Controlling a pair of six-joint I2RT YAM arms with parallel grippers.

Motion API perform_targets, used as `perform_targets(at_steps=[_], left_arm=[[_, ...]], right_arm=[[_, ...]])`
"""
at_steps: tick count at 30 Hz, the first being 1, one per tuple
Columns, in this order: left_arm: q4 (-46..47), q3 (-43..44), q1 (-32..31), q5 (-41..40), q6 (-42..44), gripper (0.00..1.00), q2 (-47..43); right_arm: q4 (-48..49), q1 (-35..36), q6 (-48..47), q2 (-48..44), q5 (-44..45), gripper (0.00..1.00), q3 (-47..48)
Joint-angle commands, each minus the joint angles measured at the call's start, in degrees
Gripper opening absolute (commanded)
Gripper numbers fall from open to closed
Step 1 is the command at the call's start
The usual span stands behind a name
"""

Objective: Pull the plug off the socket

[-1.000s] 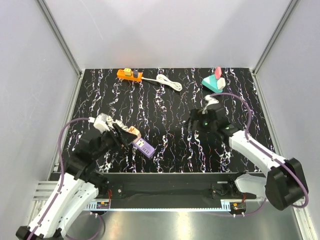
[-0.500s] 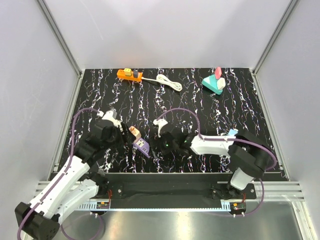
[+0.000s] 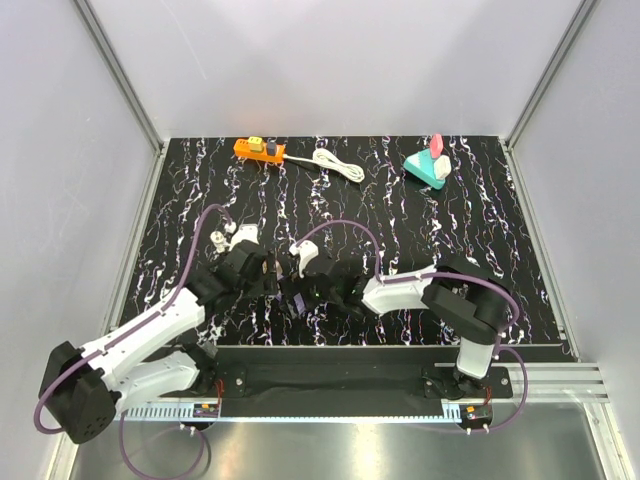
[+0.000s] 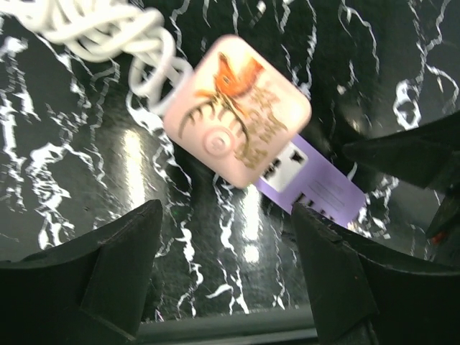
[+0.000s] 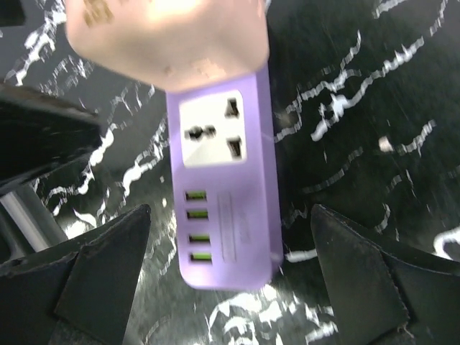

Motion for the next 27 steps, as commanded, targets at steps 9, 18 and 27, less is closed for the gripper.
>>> perform_targets(at_steps=[9, 18, 27], left_arm=[[9.8, 3.22, -0.24, -3.07, 8.11, 0.77, 6.59], [15.95, 2.69, -0.07, -2.28, 10.83, 0.76, 9.66], [18.15, 3.49, 0.81, -1.58, 12.86, 0.72, 14.15]], right_arm=[[13.07, 1.06, -0.32, 5.33, 5.52, 1.0, -4.4], [14.3, 1.06, 0.38, 4.36, 6.49, 0.83, -5.72], [14.56, 1.06, -0.67, 6.03, 5.62, 0.69, -4.93]])
